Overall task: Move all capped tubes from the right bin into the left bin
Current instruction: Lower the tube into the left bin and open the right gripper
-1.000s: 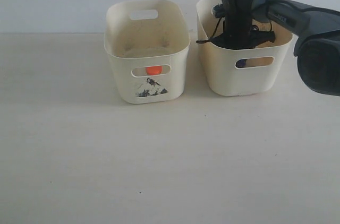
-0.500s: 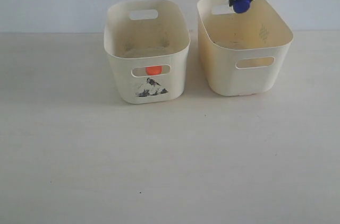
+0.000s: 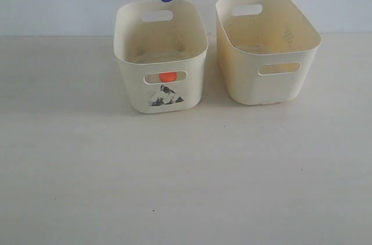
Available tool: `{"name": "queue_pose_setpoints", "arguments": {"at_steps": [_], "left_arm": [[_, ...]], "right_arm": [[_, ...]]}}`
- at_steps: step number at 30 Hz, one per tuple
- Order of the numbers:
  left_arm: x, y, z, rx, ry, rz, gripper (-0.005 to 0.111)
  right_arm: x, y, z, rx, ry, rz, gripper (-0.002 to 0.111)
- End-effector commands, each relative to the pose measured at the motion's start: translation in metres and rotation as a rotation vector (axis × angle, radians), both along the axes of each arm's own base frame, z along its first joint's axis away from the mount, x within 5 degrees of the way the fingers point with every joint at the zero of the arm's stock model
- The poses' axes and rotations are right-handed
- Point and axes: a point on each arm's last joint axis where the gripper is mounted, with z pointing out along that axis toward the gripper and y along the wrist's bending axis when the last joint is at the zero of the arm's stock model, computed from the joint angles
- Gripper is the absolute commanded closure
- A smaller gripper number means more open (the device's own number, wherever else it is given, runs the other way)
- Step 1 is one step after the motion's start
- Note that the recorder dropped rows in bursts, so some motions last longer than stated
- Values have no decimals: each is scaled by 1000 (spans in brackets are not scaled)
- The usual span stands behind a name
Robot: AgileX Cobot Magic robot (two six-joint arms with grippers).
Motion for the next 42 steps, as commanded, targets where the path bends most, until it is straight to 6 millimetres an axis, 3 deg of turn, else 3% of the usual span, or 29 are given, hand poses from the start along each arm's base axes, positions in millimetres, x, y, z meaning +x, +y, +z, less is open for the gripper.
{"name": "queue_pose_setpoints", "arguments": {"at_steps": [1, 5, 7, 10, 14, 22, 31, 38, 42], "left_arm": [[0, 0, 2, -13, -7, 0, 102], [0, 0, 2, -13, -7, 0, 102], [0, 0, 2, -13, -7, 0, 102], [0, 0, 2, -13, -7, 0, 102], [0, 0, 2, -13, -7, 0, 102], [0, 0, 2, -13, -7, 0, 102], [0, 0, 2, -13, -7, 0, 102], [0, 0, 2, -13, -7, 0, 102], [0, 0, 2, -13, -7, 0, 102]], "right_arm": [[3, 2, 2, -36, -83, -16, 94], [5, 0, 1, -63, -98, -32, 64], [6, -2, 0, -88, -94, -54, 57], [7, -5, -1, -101, -84, -94, 69], [8, -6, -1, -119, -89, -92, 108], [0, -12, -10, -228, 4, -57, 108], [-7, -8, -3, -163, 12, -16, 108], [-33, -15, 5, -193, 35, 34, 108], [-61, -27, 2, -231, 97, 50, 108]]}}
